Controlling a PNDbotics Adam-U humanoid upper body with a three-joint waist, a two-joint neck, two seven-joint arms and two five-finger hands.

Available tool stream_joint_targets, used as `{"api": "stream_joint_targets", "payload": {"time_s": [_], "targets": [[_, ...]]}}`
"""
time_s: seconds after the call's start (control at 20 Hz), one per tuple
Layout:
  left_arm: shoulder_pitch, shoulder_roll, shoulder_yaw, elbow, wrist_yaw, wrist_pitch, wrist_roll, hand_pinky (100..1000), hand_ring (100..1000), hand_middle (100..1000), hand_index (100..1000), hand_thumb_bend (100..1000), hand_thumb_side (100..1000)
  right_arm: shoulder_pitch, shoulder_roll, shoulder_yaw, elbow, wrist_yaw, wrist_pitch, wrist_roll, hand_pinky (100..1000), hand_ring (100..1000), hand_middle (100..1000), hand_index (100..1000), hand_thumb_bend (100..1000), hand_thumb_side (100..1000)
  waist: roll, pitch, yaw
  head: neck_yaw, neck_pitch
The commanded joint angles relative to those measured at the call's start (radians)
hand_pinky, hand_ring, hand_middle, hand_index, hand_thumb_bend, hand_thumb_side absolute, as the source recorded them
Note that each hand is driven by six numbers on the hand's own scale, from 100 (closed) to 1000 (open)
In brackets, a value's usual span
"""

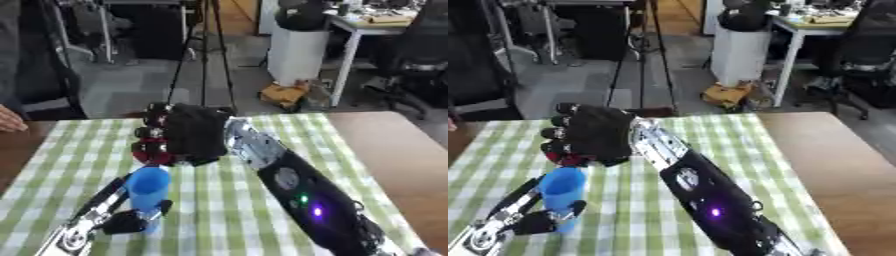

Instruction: Pour the contents of one cup into another cup.

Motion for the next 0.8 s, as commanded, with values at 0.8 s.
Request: {"api": "stream_joint_targets", "payload": {"time_s": [0.8], "targets": [[-0.013, 0.005, 0.023, 0.012, -0.019, -0.002, 0.008, 461, 535, 608, 742, 217, 525, -0.031, -0.022, 0.013, -0.058, -0.033, -0.047, -0.031, 653, 545, 546, 723, 217, 150, 0.000, -0.023, -0.001, -0.006, 0.012]]}}
